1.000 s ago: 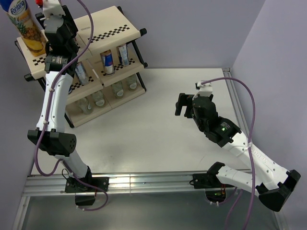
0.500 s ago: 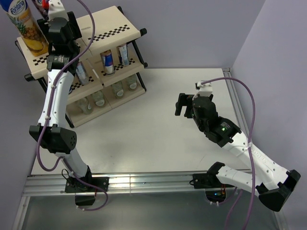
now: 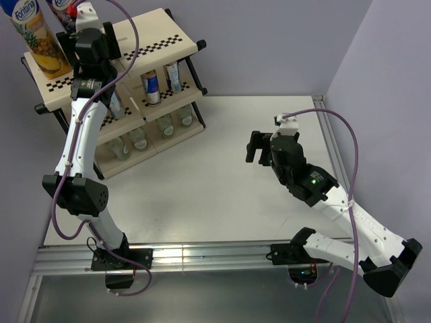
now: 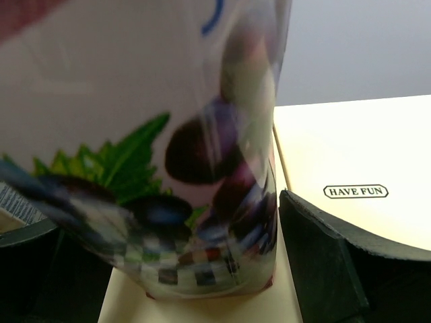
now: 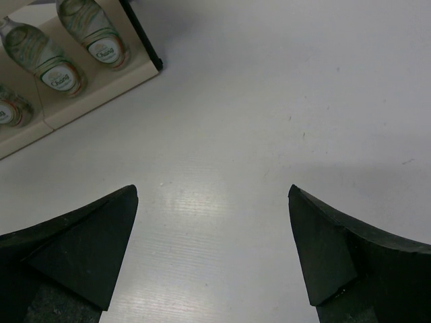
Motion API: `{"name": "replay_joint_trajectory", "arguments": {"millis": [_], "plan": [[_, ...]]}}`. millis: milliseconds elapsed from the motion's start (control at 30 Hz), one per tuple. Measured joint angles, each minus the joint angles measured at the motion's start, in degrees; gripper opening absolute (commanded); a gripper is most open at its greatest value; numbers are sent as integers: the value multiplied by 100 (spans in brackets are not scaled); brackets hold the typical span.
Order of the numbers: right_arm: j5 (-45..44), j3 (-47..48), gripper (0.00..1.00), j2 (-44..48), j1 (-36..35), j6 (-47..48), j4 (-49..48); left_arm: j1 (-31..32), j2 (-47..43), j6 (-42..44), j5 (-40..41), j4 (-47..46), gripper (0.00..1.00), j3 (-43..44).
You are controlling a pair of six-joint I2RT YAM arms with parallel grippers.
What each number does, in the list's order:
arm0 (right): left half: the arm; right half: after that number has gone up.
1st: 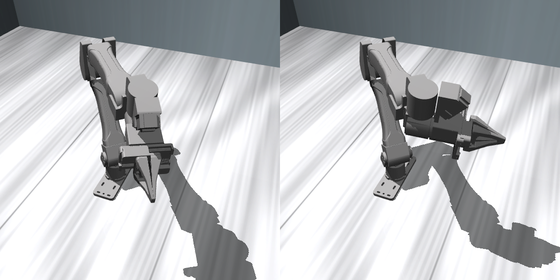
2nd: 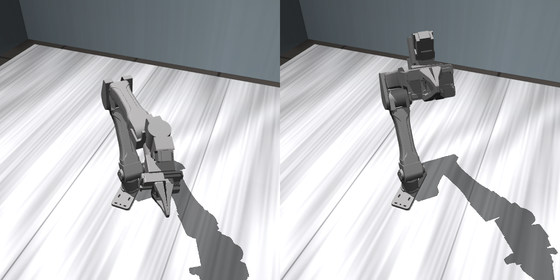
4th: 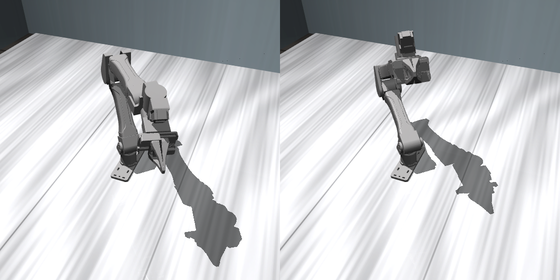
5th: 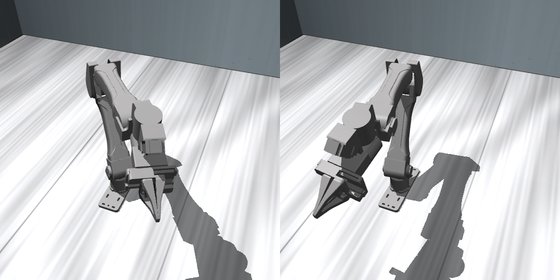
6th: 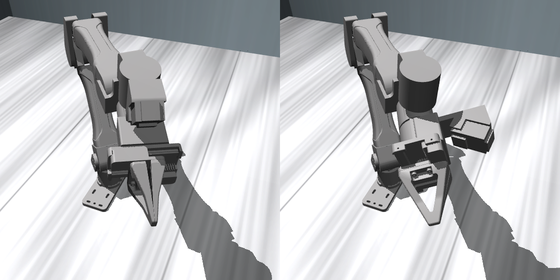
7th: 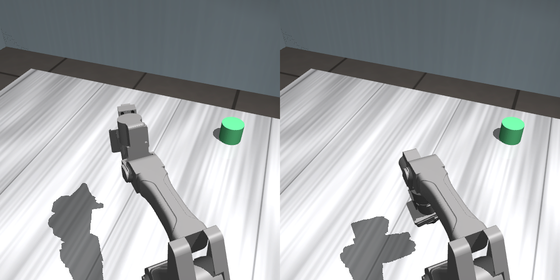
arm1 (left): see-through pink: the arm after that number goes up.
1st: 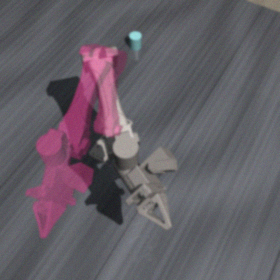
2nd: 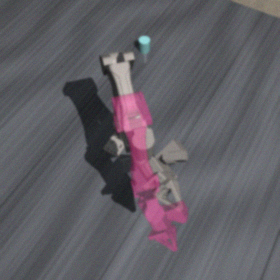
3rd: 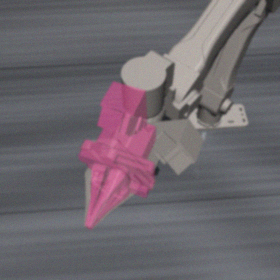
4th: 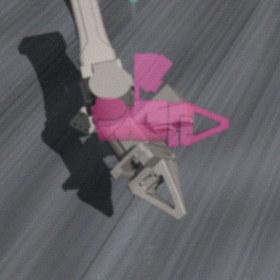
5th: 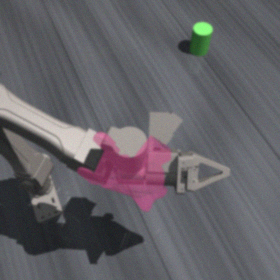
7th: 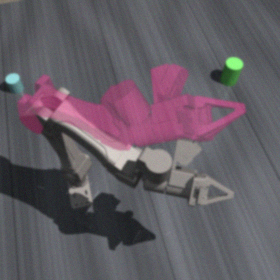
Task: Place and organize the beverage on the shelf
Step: Place the drink on the shelf.
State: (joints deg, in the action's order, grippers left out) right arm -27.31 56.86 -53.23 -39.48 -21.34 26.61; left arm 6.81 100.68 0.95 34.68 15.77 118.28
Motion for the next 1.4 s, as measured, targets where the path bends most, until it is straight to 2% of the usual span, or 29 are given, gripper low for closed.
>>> {"name": "replay_joint_trajectory", "arguments": {"millis": [1033, 1400], "plan": [[98, 0, 100, 4, 0, 22, 0, 238, -85, -13, 483, 166, 99, -35], [127, 0, 100, 11, 0, 37, 2, 273, -273, -380, 468, 278, 100, -214]]}}
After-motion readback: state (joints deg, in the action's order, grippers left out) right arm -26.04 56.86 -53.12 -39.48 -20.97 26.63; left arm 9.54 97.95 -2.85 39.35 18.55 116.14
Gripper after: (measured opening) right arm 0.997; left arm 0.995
